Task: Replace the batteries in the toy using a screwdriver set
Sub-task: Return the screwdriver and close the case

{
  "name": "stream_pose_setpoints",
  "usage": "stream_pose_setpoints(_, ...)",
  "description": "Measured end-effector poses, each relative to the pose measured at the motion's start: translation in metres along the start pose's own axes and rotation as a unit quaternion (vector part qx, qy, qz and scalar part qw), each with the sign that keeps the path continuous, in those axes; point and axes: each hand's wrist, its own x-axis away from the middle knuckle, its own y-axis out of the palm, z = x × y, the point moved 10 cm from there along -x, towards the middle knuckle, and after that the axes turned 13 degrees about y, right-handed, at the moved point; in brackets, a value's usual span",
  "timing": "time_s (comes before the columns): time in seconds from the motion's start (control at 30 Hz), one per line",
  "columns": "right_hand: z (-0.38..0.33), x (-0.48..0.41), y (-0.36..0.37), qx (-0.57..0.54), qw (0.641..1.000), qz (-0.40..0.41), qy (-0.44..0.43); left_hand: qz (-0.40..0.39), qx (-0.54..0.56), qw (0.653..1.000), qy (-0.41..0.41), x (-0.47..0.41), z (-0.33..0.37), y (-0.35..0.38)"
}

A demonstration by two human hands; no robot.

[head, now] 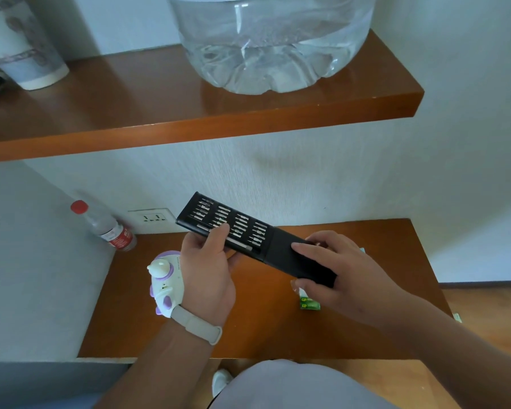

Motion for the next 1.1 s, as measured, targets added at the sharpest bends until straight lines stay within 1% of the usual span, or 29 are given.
stream_pose_setpoints(0.3,-0.003,-0.002,-0.001,0.019,1.0,-0.007,-0.014,-0.058,-0.013,0.998,-0.011,0.014,-0.014,0.015)
stream_pose_setpoints(0.37,-0.004,-0.003,-0.002,0.032,0.999,-0.001,-0.014,-0.066,0.0,0.998,-0.018,0.016,-0.018,0.017)
stream_pose_setpoints(0.7,0.006,-0.006,-0.006,0.026,1.0,0.006,-0.014,-0.095,0.03,0.994,-0.05,0.021,-0.029,0.033)
stream_pose_setpoints(0.93,0.014,-0.01,-0.004,0.022,0.999,-0.03,-0.038,-0.111,0.046,0.99,-0.08,0.034,-0.044,0.036)
stream_pose_setpoints(1.1,0.009,-0.015,-0.001,0.033,0.998,-0.023,-0.05,-0.127,0.053,0.986,-0.097,0.039,-0.053,0.04)
